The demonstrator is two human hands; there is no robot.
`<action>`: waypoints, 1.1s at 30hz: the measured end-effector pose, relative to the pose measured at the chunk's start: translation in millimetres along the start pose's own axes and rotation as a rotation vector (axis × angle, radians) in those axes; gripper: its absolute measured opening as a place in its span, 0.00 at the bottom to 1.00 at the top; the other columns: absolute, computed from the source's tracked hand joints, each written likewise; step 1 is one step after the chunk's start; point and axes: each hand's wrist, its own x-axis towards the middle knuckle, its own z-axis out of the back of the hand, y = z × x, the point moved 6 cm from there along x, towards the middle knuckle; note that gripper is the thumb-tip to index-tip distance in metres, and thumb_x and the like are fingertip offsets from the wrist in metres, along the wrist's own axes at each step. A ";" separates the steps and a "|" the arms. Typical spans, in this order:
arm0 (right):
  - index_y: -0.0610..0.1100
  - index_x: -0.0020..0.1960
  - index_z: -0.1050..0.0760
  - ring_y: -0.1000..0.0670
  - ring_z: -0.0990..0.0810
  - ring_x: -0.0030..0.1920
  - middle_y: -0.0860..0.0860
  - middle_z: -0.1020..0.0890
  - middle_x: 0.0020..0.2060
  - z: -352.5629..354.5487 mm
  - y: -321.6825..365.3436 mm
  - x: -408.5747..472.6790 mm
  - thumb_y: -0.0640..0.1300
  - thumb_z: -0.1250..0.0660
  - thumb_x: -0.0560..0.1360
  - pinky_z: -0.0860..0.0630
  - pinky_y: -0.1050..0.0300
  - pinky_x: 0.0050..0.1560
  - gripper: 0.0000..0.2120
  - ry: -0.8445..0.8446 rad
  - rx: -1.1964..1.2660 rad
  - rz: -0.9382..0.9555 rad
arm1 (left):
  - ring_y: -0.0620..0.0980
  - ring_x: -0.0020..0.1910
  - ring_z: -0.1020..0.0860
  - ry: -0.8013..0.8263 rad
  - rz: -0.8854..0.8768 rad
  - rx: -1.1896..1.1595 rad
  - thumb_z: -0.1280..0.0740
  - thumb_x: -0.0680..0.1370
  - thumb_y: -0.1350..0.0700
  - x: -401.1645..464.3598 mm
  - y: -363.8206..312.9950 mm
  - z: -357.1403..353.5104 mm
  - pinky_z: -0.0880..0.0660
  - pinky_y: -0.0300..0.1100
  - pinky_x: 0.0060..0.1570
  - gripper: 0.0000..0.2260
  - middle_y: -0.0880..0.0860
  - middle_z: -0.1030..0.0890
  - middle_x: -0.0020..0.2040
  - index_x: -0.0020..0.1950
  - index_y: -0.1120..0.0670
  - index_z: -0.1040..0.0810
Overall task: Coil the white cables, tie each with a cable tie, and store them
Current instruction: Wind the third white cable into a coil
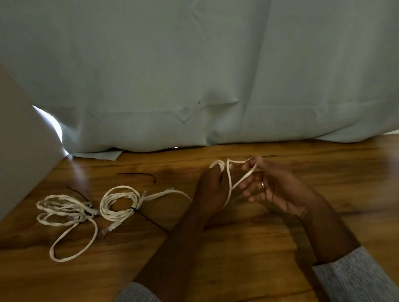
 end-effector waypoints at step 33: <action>0.45 0.35 0.31 0.57 0.42 0.18 0.51 0.37 0.26 14.9 17.6 -4.7 0.46 0.40 0.78 0.47 0.66 0.19 0.14 -0.131 0.186 0.145 | 0.44 0.28 0.31 0.544 0.350 -0.365 0.41 0.84 0.45 3.3 -23.0 18.4 0.28 0.36 0.31 0.20 0.48 0.28 0.28 0.40 0.55 0.20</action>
